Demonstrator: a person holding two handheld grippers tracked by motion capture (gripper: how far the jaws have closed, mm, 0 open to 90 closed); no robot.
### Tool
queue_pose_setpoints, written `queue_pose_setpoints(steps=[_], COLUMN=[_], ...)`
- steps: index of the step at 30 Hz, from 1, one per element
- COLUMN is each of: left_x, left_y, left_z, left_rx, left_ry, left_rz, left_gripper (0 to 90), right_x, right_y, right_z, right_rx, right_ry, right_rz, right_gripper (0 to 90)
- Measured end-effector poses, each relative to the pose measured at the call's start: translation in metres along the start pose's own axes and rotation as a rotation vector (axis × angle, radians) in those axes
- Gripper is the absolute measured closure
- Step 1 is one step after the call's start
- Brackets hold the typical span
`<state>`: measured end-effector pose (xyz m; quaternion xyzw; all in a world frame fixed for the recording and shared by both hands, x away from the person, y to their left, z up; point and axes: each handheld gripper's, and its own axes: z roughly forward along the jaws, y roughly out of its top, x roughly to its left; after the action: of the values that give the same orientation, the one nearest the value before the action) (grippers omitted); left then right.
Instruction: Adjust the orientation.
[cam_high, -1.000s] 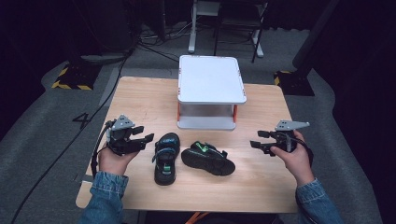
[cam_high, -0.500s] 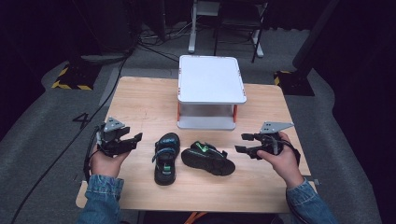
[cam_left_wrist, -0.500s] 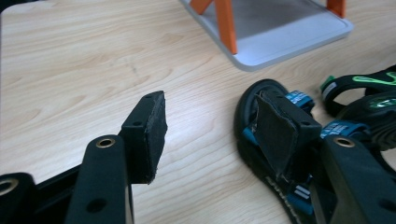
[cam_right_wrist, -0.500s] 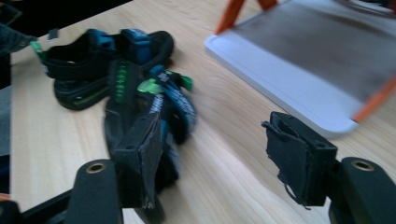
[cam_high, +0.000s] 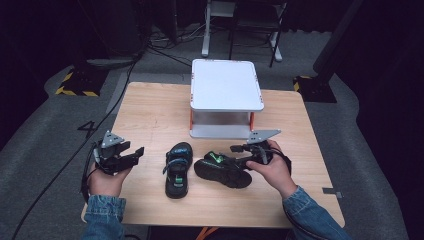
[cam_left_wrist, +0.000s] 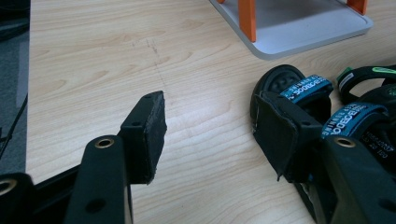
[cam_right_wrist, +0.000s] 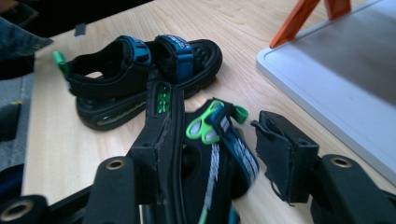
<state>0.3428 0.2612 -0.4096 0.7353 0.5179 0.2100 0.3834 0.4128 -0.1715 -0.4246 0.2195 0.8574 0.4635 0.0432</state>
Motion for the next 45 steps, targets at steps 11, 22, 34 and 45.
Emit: queue_pose_setpoints(steps=[11,22,34,45], left_x=[0.003,0.002,0.003,0.003], left_y=[-0.007,-0.006,-0.005,-0.005], left_z=[-0.002,0.003,0.005,0.005], left_rx=[0.014,0.021,0.023,0.026], left_ry=[0.008,-0.003,0.002,-0.005], left_rz=[-0.009,0.002,-0.001,0.001], left_gripper=[43.6,43.6,43.8,43.9], right_x=[-0.005,-0.009,-0.019,-0.006], right_y=[0.002,0.005,0.009,0.006], right_z=[0.030,0.008,-0.030,-0.019], right_rx=[0.064,0.000,-0.064,0.049], right_ry=[-0.032,-0.065,-0.100,-0.033], right_rz=[0.033,0.029,0.032,0.001], right_gripper=[78.8,87.4,87.4,86.9])
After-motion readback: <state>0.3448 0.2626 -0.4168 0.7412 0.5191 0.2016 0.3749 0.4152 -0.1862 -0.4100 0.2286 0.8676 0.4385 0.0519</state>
